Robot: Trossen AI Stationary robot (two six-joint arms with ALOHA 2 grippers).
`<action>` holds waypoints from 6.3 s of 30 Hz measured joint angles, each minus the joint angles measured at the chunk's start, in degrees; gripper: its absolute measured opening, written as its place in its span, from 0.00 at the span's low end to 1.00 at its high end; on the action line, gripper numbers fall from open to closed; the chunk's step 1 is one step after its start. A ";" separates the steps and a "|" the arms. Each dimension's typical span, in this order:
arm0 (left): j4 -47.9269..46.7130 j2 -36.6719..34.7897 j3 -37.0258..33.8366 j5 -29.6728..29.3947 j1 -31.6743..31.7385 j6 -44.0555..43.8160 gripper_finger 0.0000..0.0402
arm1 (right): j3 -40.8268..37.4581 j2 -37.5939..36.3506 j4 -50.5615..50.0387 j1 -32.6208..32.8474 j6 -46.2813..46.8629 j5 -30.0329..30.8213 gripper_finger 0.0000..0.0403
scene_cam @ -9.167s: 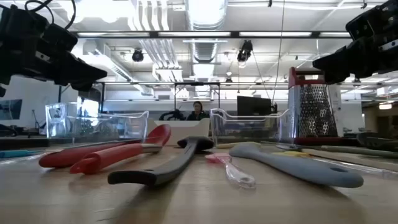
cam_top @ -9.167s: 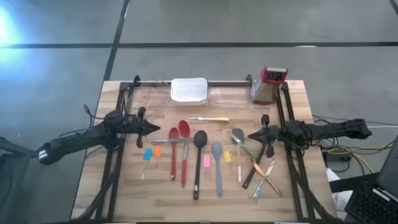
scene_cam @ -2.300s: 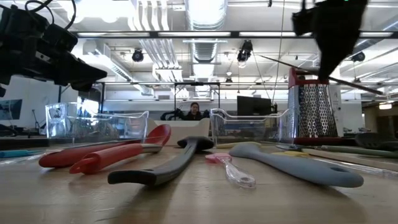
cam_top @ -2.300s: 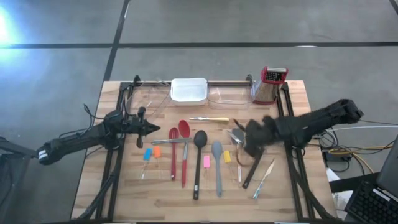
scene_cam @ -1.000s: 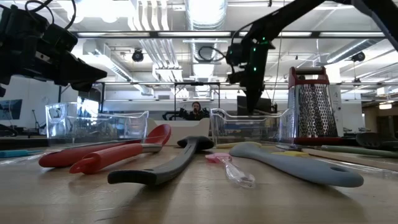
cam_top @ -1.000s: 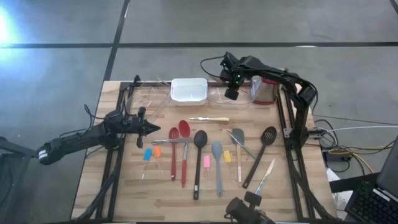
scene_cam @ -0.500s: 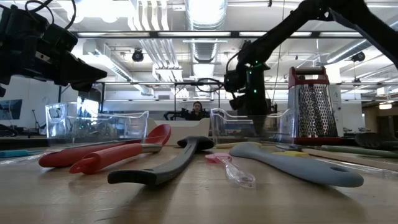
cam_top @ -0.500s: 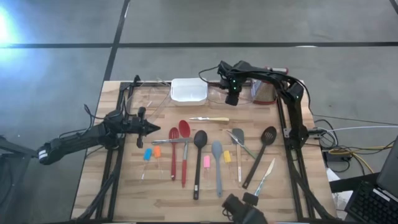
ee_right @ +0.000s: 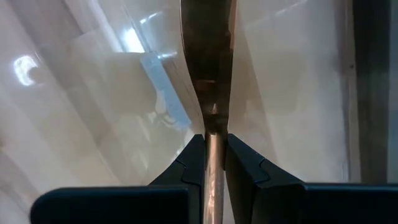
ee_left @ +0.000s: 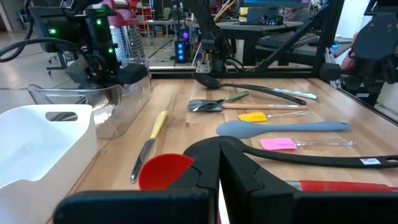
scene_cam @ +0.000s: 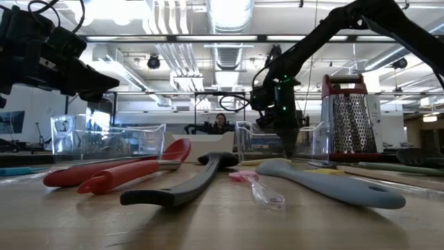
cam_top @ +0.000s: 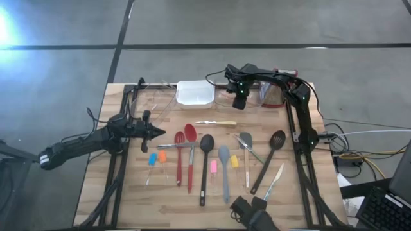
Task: Pick & Place Kitchen Items
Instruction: Put the gold table knife into the right transparent bin, then put the black slotted spoon into the left transparent bin
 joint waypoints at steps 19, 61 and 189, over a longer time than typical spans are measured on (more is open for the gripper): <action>0.02 0.00 0.01 0.00 -0.01 0.00 0.02 | 1.49 -2.87 0.39 1.08 0.78 0.58 0.31; 0.01 0.01 0.00 0.00 -0.01 0.00 0.02 | -3.52 -43.39 -9.97 43.87 46.04 7.82 0.23; 0.00 0.02 0.01 0.00 -0.02 0.00 0.02 | -23.77 -39.01 -10.57 69.57 110.44 41.41 0.17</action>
